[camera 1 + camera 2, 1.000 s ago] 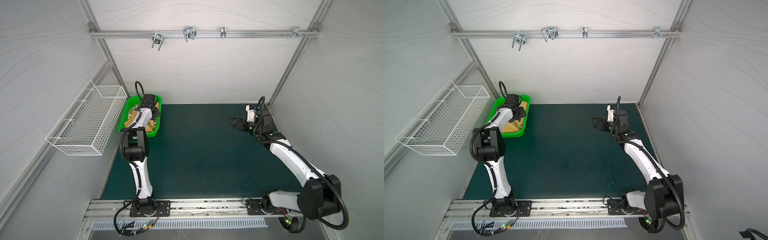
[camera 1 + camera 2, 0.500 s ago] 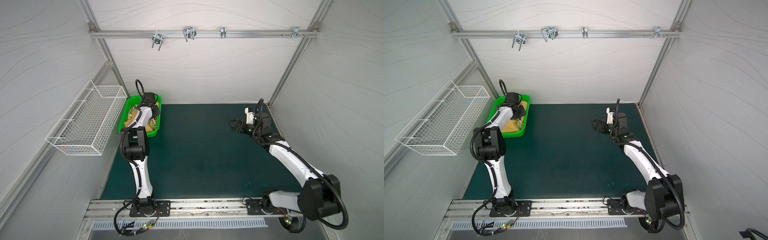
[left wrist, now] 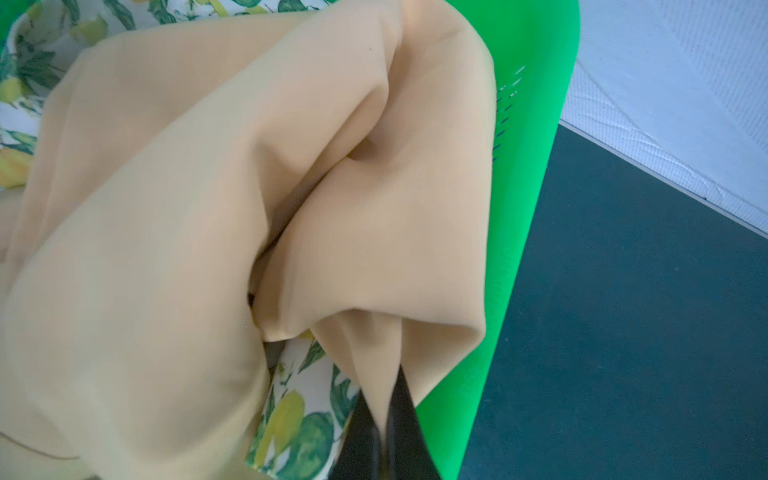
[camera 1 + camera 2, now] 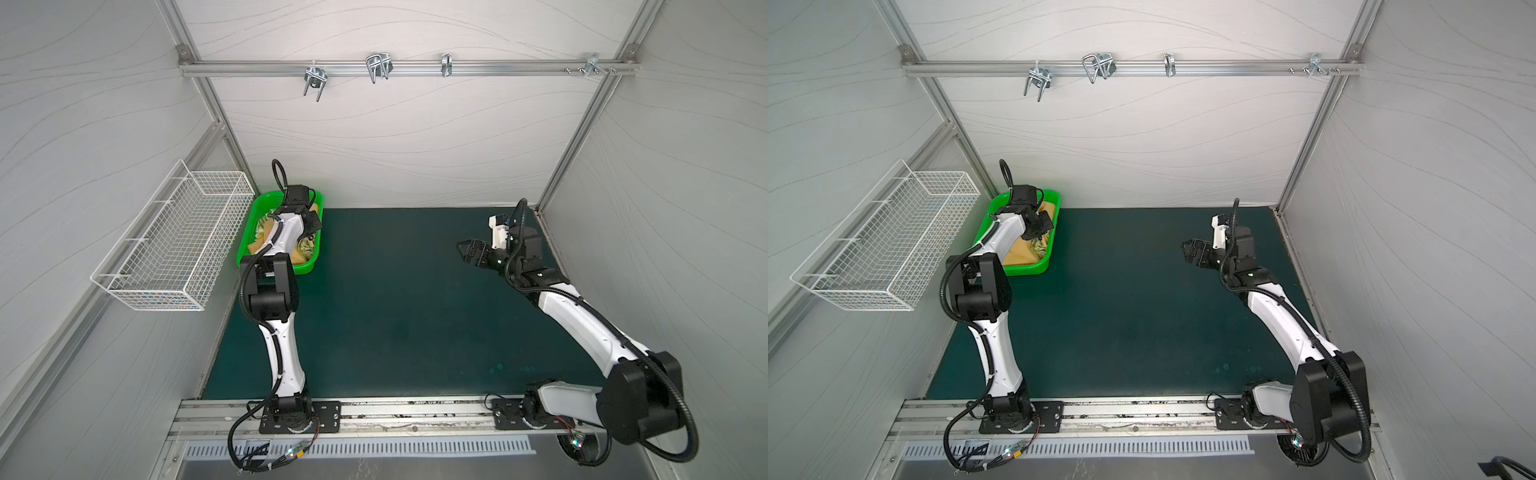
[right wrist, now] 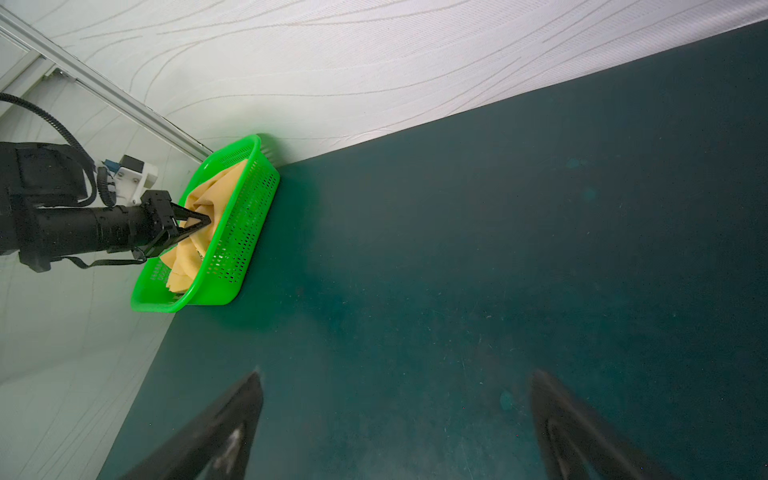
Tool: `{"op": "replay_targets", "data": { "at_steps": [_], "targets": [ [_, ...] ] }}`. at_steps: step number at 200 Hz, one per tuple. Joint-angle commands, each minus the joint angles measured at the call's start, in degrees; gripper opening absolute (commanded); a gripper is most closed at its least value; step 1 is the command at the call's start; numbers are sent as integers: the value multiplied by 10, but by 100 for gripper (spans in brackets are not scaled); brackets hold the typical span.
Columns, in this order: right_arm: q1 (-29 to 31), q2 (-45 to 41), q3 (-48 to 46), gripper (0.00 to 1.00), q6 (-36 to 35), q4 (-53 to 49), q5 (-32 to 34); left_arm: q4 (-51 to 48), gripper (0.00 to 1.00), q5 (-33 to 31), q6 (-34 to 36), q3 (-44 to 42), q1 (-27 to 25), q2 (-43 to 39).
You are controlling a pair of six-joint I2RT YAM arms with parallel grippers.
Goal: Fold and stack the skirts
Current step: 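Grasp the tan skirt in the green basket with left gripper while right arm rises, then lift the tan skirt out with the left gripper and lay it on the table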
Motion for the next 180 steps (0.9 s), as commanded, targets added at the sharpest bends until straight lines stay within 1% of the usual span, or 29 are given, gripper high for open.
{"op": "replay_targets", "data": {
  "at_steps": [1, 20, 38, 43, 112, 138, 180],
  "targets": [
    [5, -13, 1, 99, 5, 16, -14, -15, 0, 20, 14, 24, -8, -46],
    [6, -12, 6, 99, 9, 15, -18, 7, 0, 29, 8, 1, -12, -77],
    [9, -19, 8, 99, 8, 15, -17, 14, 0, 28, 5, 0, -18, -107],
    [10, -21, 7, 99, 7, 16, -16, 15, 0, 27, 5, -16, -19, -115],
    [22, -40, 22, 99, 5, 8, -6, 34, 0, 46, 5, -29, -52, -215],
    [26, -48, 24, 99, 4, 6, 1, 33, 0, 63, 8, -24, -75, -244],
    [27, -73, 25, 99, -2, -6, 19, 21, 0, 96, 25, -16, -131, -287]
  ]
}}
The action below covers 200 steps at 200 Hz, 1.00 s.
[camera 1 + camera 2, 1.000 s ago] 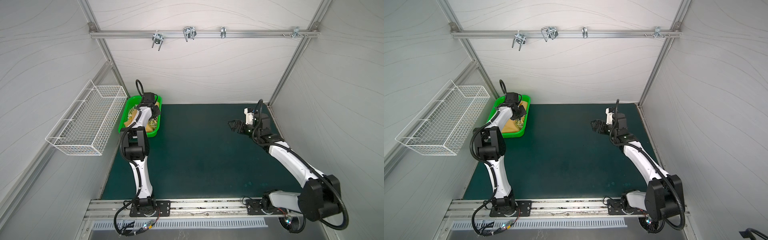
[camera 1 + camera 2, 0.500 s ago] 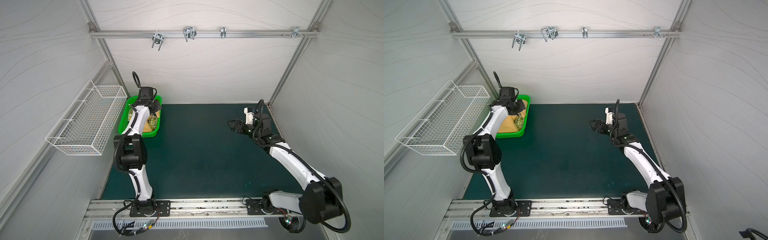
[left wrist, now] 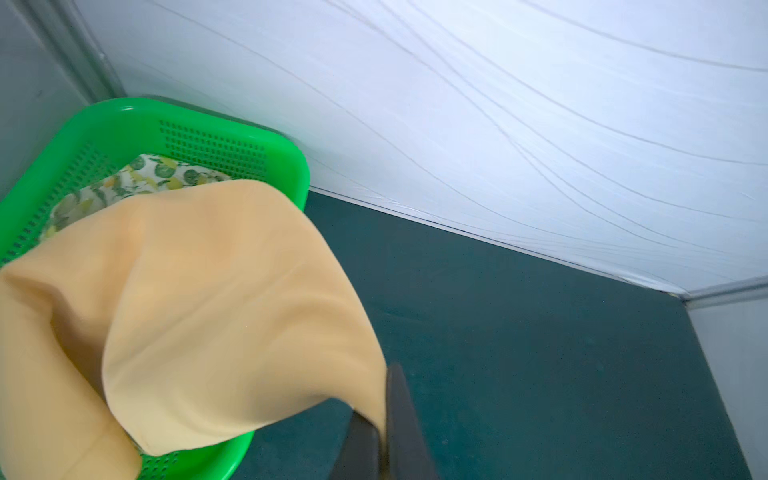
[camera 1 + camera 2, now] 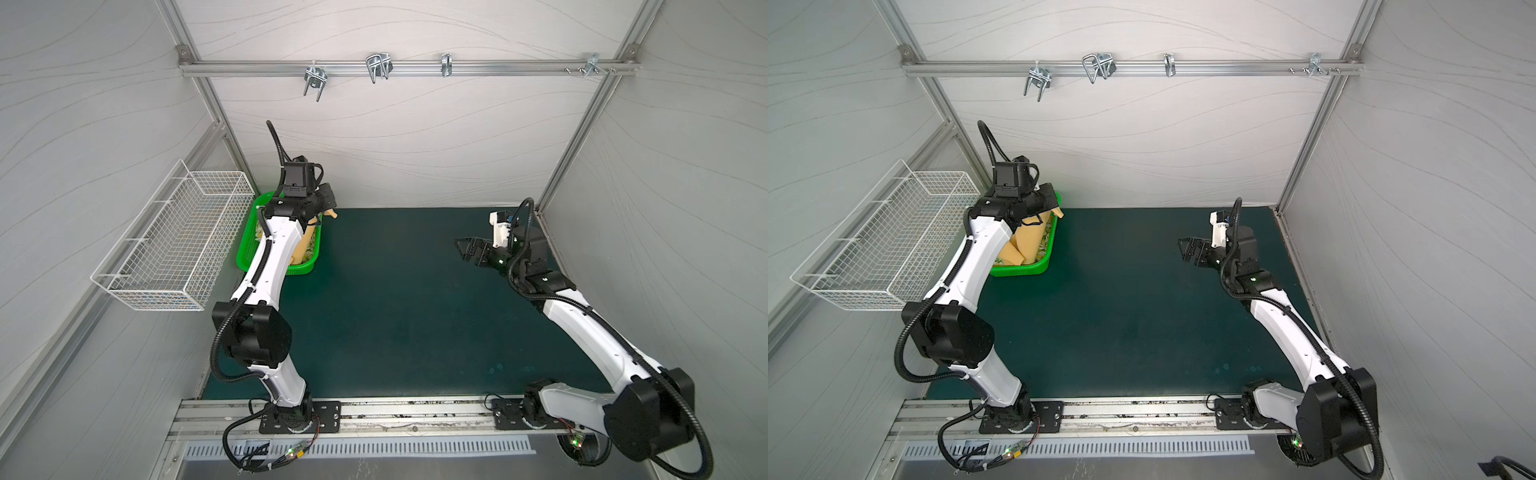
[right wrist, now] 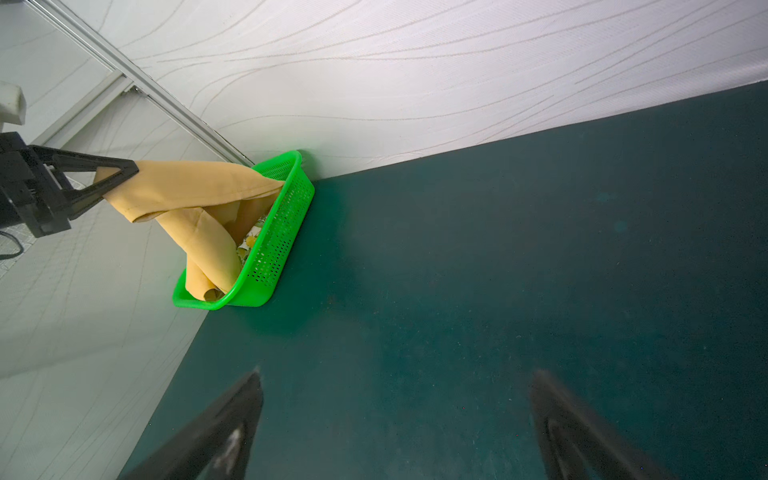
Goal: Fold and stack the skirts
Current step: 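Lift the tan skirt out with the left gripper and lay it on the table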
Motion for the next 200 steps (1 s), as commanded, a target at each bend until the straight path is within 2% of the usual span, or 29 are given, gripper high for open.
{"op": "replay_targets", "data": {
  "at_steps": [1, 27, 95, 132, 151, 200],
  "targets": [
    [4, -26, 18, 99, -5, -7, 17, 16, 0, 34, 15, 15, -32, -37],
    [4, -45, 17, 99, -8, -17, 38, 0, 0, 51, 18, 23, -72, -48],
    [5, -104, 11, 99, -27, -45, 114, -29, 0, 45, 37, 97, -232, -19],
    [-1, -139, 3, 99, -38, -61, 160, -19, 0, 37, 31, 85, -302, 14],
    [-10, -155, -7, 99, -37, -57, 161, 13, 0, 46, 14, 51, -323, 22],
    [-20, -162, -11, 99, -25, -75, 163, 78, 0, 105, -33, -27, -335, 51]
  ]
}}
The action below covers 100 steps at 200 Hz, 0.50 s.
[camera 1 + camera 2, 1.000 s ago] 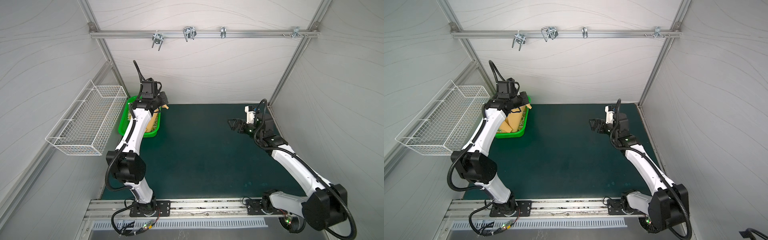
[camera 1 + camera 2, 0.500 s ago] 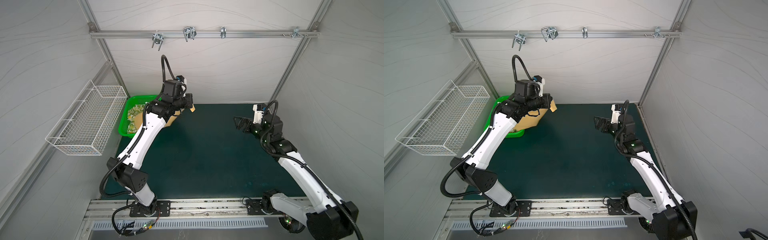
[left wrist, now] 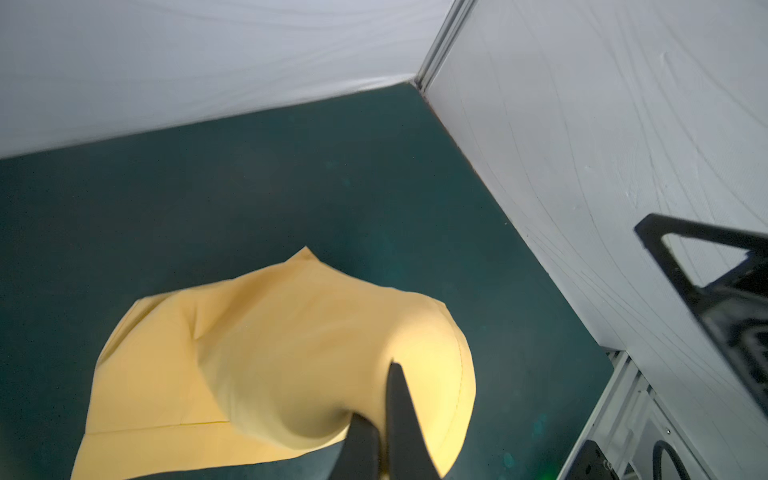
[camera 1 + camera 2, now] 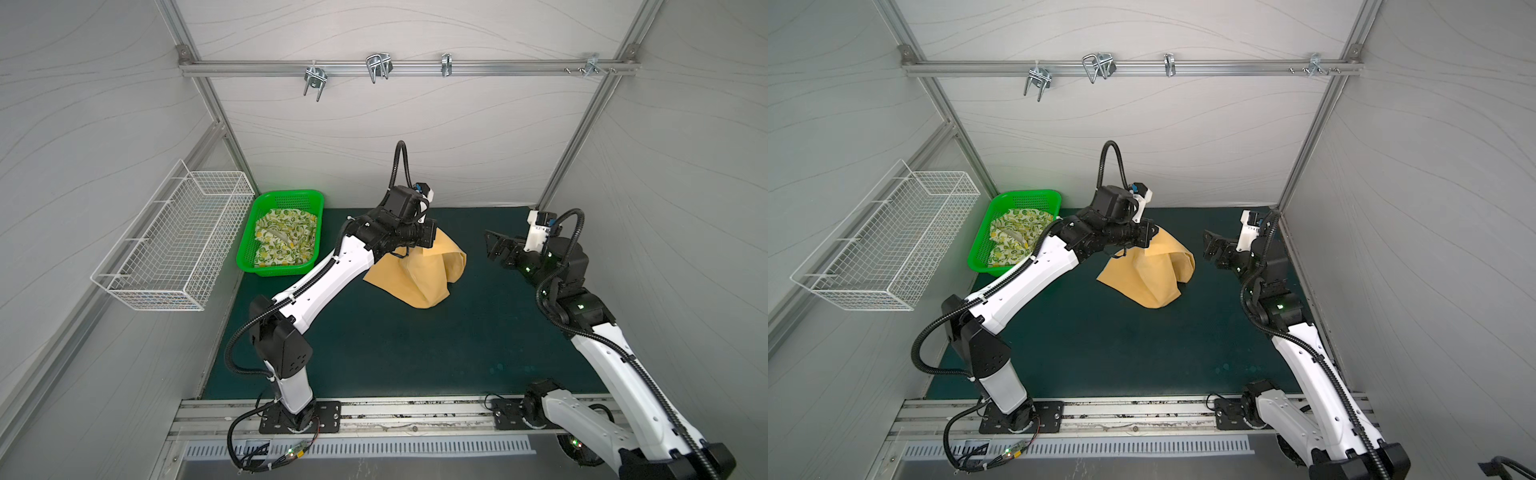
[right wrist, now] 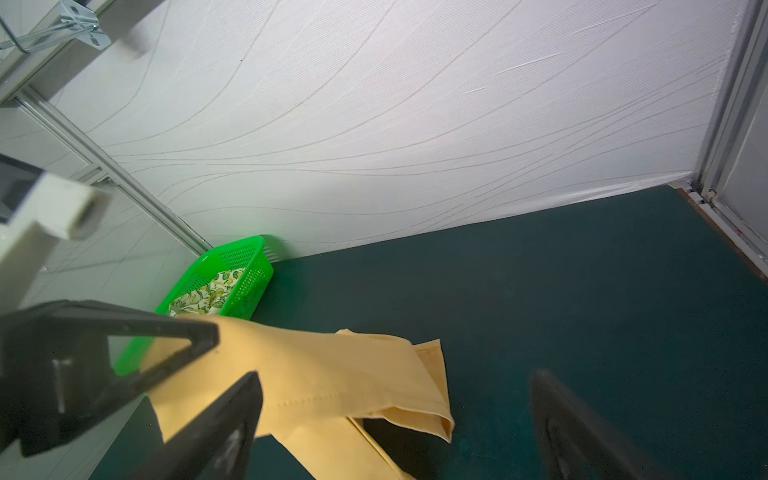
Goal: Fold and stack the skirts
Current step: 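Lift the tan skirt out with the left gripper and lay it on the table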
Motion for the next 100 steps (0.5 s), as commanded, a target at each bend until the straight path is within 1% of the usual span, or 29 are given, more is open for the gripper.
{"op": "replay_targets", "data": {
  "at_steps": [1, 24, 39, 70, 100],
  "targets": [
    [-4, -7, -9, 99, 5, -17, 18, 66, 0, 37, -27, -19, -2, 17],
    [-6, -16, -17, 99, 10, -19, 44, 82, 0, 74, -38, -27, -8, 51],
    [-11, -23, -19, 99, 11, -22, 62, 85, 0, 92, -36, -19, -21, 78],
    [-30, -42, -12, 99, 8, -39, 126, 79, 0, 123, -31, 32, -74, 143],
    [-73, -51, 3, 99, 17, -66, 130, 92, 0, 151, -50, 92, -127, 197]
  ]
}}
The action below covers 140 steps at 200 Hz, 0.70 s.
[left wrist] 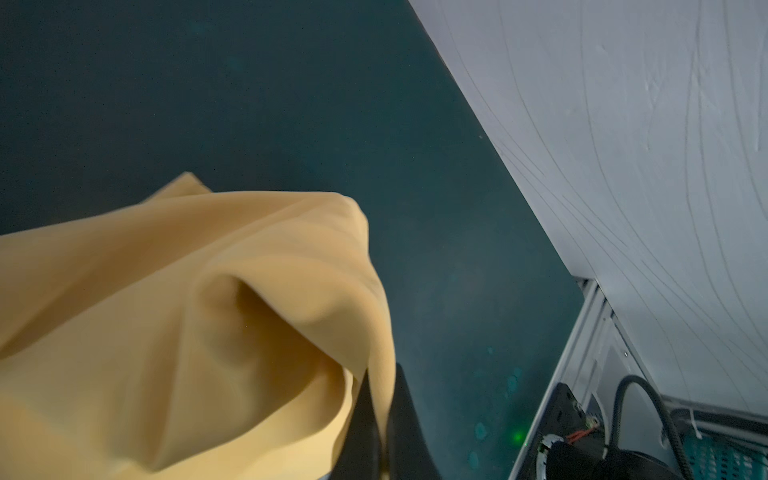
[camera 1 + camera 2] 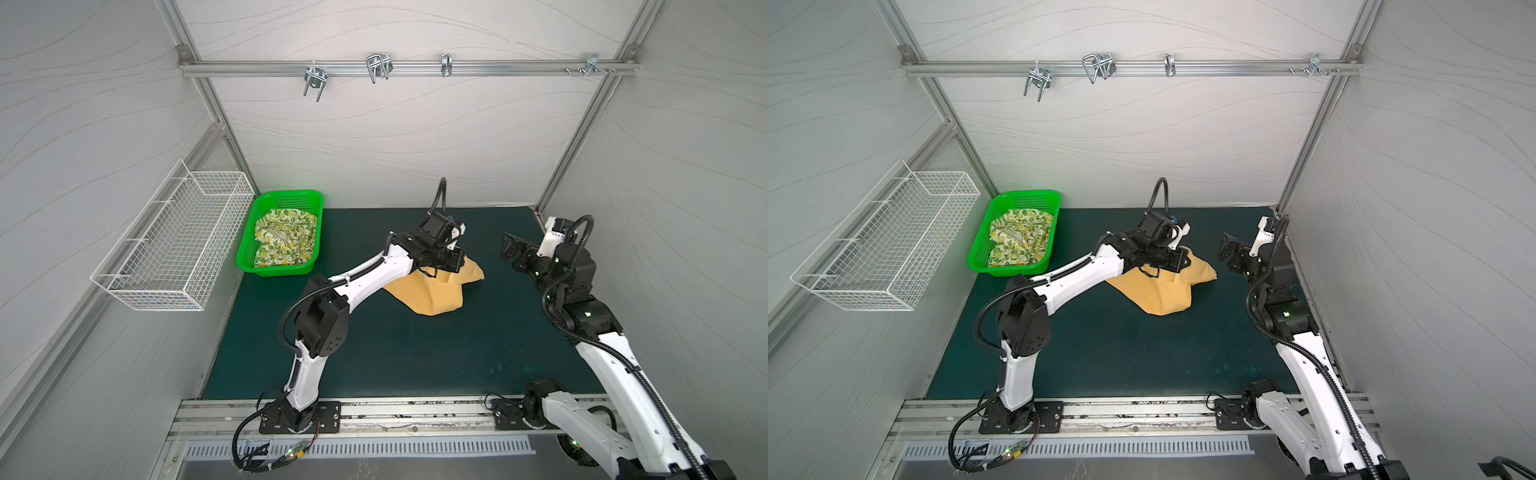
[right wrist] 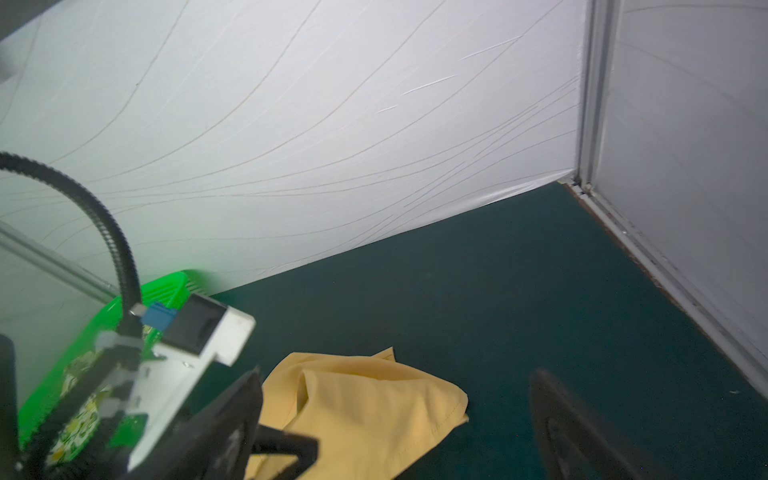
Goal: Fold and stack the skirts
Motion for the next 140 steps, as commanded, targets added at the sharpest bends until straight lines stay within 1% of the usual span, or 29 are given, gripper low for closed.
{"op": "replay_targets", "data": {
  "at_steps": [1, 9, 16, 19, 23, 26, 29, 38, 41, 44, 47, 51, 57, 61, 63, 70, 90, 114, 140],
  "targets": [
    [-29, -12, 19, 99, 13, -29, 30, 30, 0, 45, -19, 60, -41, 26],
    [-36, -13, 22, 99, 18, -37, 27, 36, 0, 48, -33, 65, -45, 36],
    [-39, -12, 26, 99, 20, -42, 23, 41, 8, 51, -45, 63, -45, 39],
    [-39, -11, 27, 99, 21, -45, 20, 42, 13, 47, -49, 61, -44, 39],
    [-39, -12, 28, 99, 21, -48, 17, 42, 29, 38, -50, 57, -44, 37],
    [-39, -10, 29, 99, 21, -50, 14, 42, 38, 30, -51, 52, -43, 34],
    [-39, -10, 30, 99, 21, -54, 11, 41, 46, 23, -51, 47, -41, 30],
    [-39, -7, 33, 99, 20, -61, -5, 47, 58, 5, -52, 24, -34, 13],
    [-39, -6, 34, 99, 21, -63, -11, 53, 60, 1, -55, 11, -31, 5],
    [-39, -3, 35, 99, 21, -66, -17, 59, 66, -1, -58, -2, -26, -3],
    [-39, -1, 37, 99, 23, -70, -22, 66, 69, -3, -63, -20, -21, -11],
    [-38, 3, 39, 99, 23, -75, -29, 74, 78, -5, -70, -39, -14, -23],
    [-37, 8, 42, 99, 27, -82, -38, 88, 84, -9, -83, -67, -1, -43],
    [-36, 12, 43, 99, 29, -87, -45, 94, 91, -12, -92, -85, 9, -55],
    [-35, 14, 43, 99, 29, -88, -49, 96, 93, -13, -96, -93, 13, -61],
    [-31, 21, 43, 99, 31, -91, -63, 102, 96, -18, -109, -122, 33, -82],
    [5, 35, 32, 99, 28, -90, -82, 99, 99, -55, -120, -201, 81, -146],
    [85, 57, 25, 99, 13, -91, -66, 90, 99, -86, -130, -277, 132, -201],
    [178, 86, 13, 99, -6, -96, -40, 82, 99, -89, -153, -343, 196, -241]
  ]
}}
